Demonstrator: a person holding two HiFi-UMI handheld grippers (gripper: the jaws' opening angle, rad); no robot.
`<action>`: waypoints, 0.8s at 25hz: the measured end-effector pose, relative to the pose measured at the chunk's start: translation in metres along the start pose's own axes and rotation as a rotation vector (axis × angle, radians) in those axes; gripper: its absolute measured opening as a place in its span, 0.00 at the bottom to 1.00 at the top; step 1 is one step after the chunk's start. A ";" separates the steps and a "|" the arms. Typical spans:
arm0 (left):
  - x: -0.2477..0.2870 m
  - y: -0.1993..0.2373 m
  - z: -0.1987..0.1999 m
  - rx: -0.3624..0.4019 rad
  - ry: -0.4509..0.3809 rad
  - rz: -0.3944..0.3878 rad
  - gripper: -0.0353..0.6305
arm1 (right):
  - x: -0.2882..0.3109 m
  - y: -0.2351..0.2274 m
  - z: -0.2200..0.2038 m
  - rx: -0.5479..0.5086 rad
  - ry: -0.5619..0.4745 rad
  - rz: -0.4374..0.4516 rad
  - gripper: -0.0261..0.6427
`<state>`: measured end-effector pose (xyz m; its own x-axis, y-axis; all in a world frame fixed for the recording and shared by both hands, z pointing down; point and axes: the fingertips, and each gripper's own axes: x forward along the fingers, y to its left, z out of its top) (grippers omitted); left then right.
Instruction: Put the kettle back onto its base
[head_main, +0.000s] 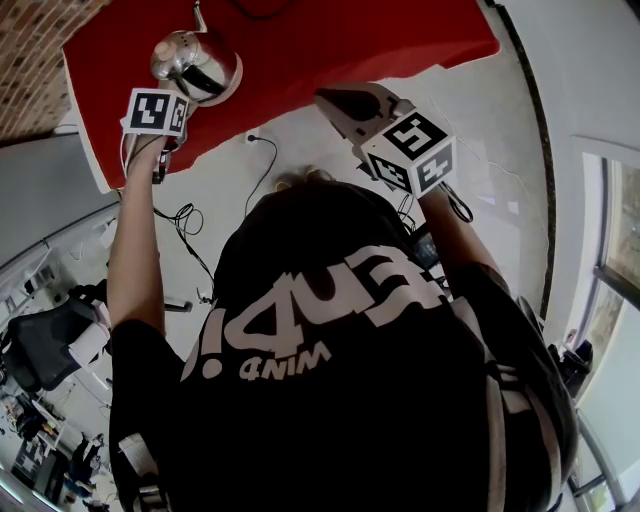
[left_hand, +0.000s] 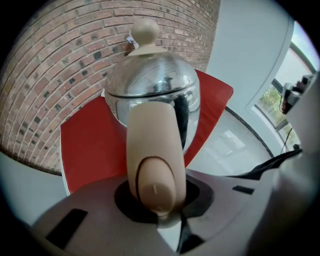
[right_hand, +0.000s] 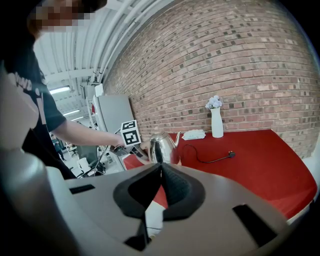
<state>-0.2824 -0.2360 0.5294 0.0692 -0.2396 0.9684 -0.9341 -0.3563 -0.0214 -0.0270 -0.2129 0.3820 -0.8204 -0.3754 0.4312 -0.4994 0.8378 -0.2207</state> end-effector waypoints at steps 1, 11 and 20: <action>0.000 0.000 0.000 0.003 0.005 0.000 0.14 | -0.002 0.000 -0.001 0.001 0.002 -0.002 0.07; 0.003 -0.004 -0.002 0.027 0.052 0.003 0.15 | -0.013 -0.007 -0.010 0.013 0.009 -0.024 0.07; 0.005 -0.004 -0.003 0.047 0.055 -0.004 0.16 | -0.011 -0.008 -0.010 0.008 0.010 -0.014 0.07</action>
<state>-0.2790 -0.2330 0.5346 0.0522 -0.1888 0.9806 -0.9164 -0.3993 -0.0281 -0.0113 -0.2111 0.3878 -0.8106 -0.3834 0.4426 -0.5132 0.8292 -0.2215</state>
